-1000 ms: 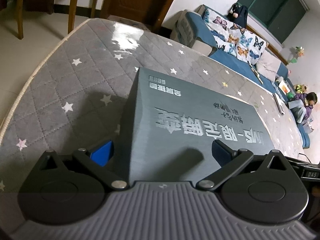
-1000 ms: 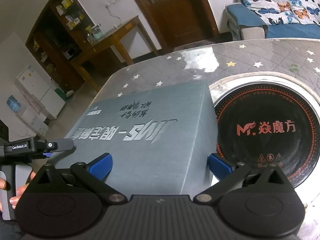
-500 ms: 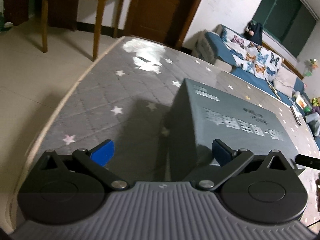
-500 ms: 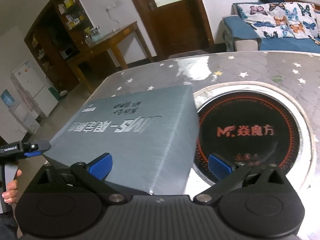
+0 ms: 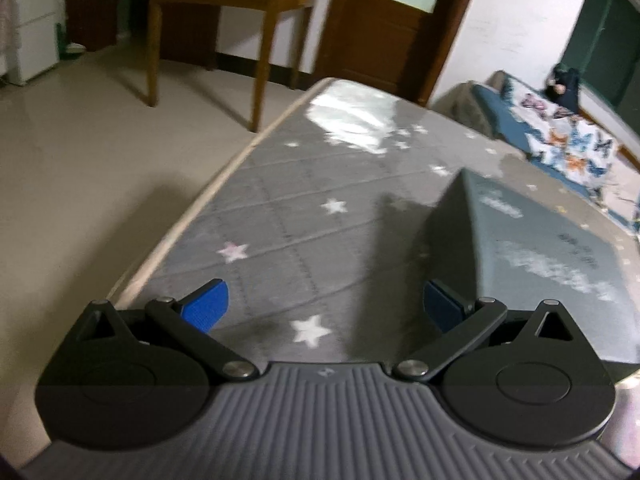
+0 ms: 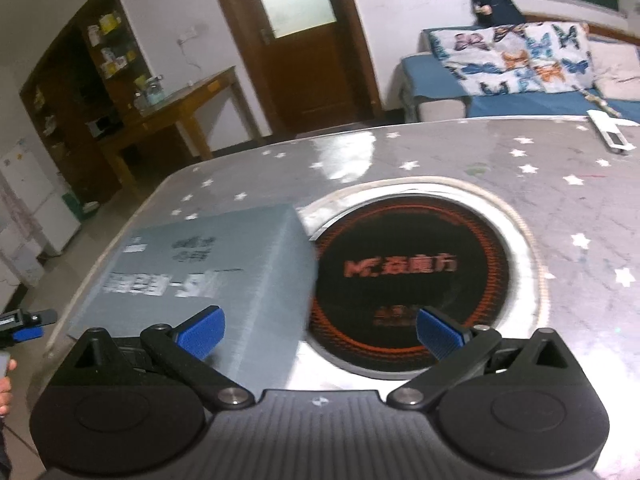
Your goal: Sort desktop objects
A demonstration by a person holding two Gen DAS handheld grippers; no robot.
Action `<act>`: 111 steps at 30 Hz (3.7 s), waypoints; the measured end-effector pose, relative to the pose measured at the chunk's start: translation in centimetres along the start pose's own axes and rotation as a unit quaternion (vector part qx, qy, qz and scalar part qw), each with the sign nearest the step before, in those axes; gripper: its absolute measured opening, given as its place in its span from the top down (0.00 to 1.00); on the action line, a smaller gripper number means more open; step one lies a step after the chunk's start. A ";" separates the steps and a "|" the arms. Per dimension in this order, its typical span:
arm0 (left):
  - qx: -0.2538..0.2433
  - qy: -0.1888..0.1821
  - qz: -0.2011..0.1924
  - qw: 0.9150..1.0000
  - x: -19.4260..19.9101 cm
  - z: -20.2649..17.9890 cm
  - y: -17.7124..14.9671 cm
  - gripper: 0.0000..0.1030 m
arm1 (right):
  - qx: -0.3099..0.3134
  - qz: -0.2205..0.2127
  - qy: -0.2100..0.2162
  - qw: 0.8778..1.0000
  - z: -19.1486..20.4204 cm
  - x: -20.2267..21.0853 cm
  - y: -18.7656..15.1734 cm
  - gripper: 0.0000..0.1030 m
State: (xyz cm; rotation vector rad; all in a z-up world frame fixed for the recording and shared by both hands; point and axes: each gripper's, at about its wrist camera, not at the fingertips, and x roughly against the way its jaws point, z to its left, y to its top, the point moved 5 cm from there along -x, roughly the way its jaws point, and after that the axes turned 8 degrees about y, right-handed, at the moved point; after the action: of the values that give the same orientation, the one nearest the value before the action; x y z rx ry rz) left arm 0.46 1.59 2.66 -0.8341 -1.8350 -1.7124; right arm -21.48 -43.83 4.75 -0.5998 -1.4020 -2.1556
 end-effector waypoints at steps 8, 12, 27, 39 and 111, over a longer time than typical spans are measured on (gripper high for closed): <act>-0.024 0.060 0.006 0.998 -2.6 1.1 -2.3 0.00 | -0.021 -0.012 -0.052 0.998 -4.3 0.9 -1.5 0.00; -0.026 0.083 -0.005 0.996 -3.5 1.1 -3.0 0.00 | -0.004 -0.021 -0.102 0.995 -6.2 1.3 -2.2 0.00; -0.005 0.142 -0.060 0.988 -4.4 0.3 -3.2 0.00 | 0.012 -0.068 -0.196 0.978 -13.3 1.6 -2.4 0.00; 0.006 0.156 -0.064 0.986 -4.6 0.1 -3.2 0.00 | 0.015 -0.074 -0.246 0.966 -19.1 1.8 -2.5 0.00; 0.095 0.241 -0.063 0.964 -4.4 0.0 -2.9 0.00 | -0.032 -0.069 -0.253 0.964 -27.5 3.5 -2.8 0.00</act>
State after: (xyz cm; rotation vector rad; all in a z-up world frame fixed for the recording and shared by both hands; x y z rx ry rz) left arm 1.40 1.08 -2.48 -0.1963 -1.6989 -1.6026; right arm -28.46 -68.78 -5.37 -1.1726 -1.6749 -2.2597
